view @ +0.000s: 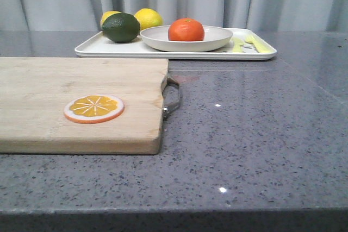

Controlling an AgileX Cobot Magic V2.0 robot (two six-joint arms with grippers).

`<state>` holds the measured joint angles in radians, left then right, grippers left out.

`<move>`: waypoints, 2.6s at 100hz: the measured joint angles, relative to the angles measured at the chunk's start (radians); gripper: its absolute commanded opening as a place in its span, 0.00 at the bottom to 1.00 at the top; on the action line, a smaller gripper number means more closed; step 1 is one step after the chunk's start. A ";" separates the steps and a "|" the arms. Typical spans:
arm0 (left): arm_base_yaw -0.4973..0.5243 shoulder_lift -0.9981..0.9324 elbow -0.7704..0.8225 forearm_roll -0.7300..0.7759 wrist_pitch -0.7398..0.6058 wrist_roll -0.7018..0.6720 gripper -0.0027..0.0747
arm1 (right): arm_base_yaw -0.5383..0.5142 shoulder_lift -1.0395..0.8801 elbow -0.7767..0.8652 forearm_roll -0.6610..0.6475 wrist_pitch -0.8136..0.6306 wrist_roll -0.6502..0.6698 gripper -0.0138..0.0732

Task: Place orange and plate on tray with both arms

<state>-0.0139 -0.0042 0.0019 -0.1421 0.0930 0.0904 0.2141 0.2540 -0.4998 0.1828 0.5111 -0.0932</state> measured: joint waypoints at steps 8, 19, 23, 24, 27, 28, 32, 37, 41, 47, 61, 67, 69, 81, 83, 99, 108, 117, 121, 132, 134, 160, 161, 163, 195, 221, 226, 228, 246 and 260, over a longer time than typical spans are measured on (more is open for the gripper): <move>0.000 0.000 0.000 0.004 0.000 0.000 0.01 | 0.000 0.000 0.000 0.000 0.000 0.000 0.10; 0.000 0.000 0.000 0.006 0.016 0.000 0.01 | 0.000 0.000 0.000 0.000 0.000 0.000 0.10; 0.000 0.000 0.000 0.006 0.030 0.000 0.01 | 0.000 0.000 0.000 0.000 0.000 0.000 0.10; 0.000 0.000 0.000 0.006 0.035 0.000 0.01 | 0.000 0.000 0.000 0.000 0.000 0.000 0.10; 0.000 0.000 0.000 0.006 0.045 0.000 0.01 | 0.000 0.000 0.000 0.000 0.000 0.000 0.10; 0.000 0.000 0.000 0.006 0.047 0.000 0.01 | 0.000 0.000 0.000 0.000 0.000 0.000 0.10; 0.000 0.000 0.000 0.006 0.060 0.000 0.01 | 0.000 0.000 0.000 0.000 0.000 0.000 0.10; 0.000 0.000 0.000 0.006 0.069 0.000 0.01 | 0.000 0.000 0.000 0.000 0.000 0.000 0.10; 0.000 0.000 0.000 0.006 0.073 0.000 0.01 | 0.000 0.000 0.000 0.000 0.000 0.000 0.10; 0.000 0.000 0.000 0.006 0.075 0.000 0.01 | 0.000 0.000 0.000 0.000 0.000 0.000 0.10; 0.000 0.000 0.000 0.008 0.075 0.000 0.01 | 0.000 0.000 0.000 0.000 0.000 0.000 0.10; 0.000 0.000 0.000 0.008 0.075 0.000 0.01 | 0.000 0.000 0.000 0.000 0.000 0.000 0.10; 0.000 0.000 0.000 0.008 0.075 0.000 0.01 | 0.000 0.000 0.000 0.000 0.000 0.000 0.10; 0.000 0.000 0.000 0.008 0.075 0.000 0.01 | 0.000 0.000 0.000 0.000 0.000 -0.002 0.10; 0.000 0.000 0.000 0.008 0.075 0.000 0.01 | 0.000 0.000 0.000 0.000 0.000 -0.002 0.10; 0.000 0.000 0.000 0.008 0.075 0.000 0.01 | 0.000 0.000 0.000 0.000 0.000 -0.002 0.10; 0.000 0.000 0.000 0.008 0.075 0.000 0.01 | 0.000 0.000 0.000 0.000 0.000 -0.002 0.10; 0.000 0.000 0.000 0.008 0.075 0.000 0.01 | 0.000 0.000 0.000 0.000 0.000 -0.002 0.10; 0.000 0.000 0.000 0.008 0.075 0.000 0.01 | 0.000 0.000 0.000 0.000 0.000 -0.002 0.10; 0.000 0.000 0.000 0.008 0.075 0.000 0.01 | 0.000 0.000 0.000 0.000 0.000 -0.002 0.10; 0.000 0.000 0.000 0.008 0.075 0.000 0.01 | 0.000 0.000 0.000 -0.002 0.000 -0.002 0.10; 0.000 0.000 0.000 0.008 0.077 0.000 0.01 | -0.014 0.000 0.129 -0.099 -0.238 0.029 0.10; 0.000 0.000 0.000 0.008 0.077 0.000 0.01 | -0.013 0.000 0.142 -0.099 -0.263 0.031 0.10; 0.000 0.000 0.000 0.008 0.077 0.000 0.01 | -0.018 0.000 0.163 -0.103 -0.301 0.034 0.10; 0.000 0.000 0.000 0.008 0.077 0.000 0.01 | -0.125 -0.113 0.417 -0.129 -0.594 0.062 0.10; 0.000 0.000 0.000 0.008 0.077 0.000 0.01 | -0.196 -0.215 0.523 -0.159 -0.583 0.103 0.10; 0.000 0.000 0.000 0.008 0.077 0.000 0.01 | -0.198 -0.239 0.525 -0.161 -0.558 0.105 0.10; 0.000 0.000 0.000 0.008 0.077 0.000 0.01 | -0.198 -0.245 0.525 -0.161 -0.553 0.105 0.10; 0.000 0.000 0.000 0.008 0.077 0.000 0.01 | -0.200 -0.264 0.529 -0.162 -0.505 0.106 0.10; 0.000 0.000 0.000 0.008 0.077 0.000 0.01 | -0.200 -0.264 0.529 -0.162 -0.496 0.106 0.10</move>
<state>-0.0139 -0.0042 0.0019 -0.1341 0.1699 0.0904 0.0144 -0.0103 0.0289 0.0205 0.0147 0.0124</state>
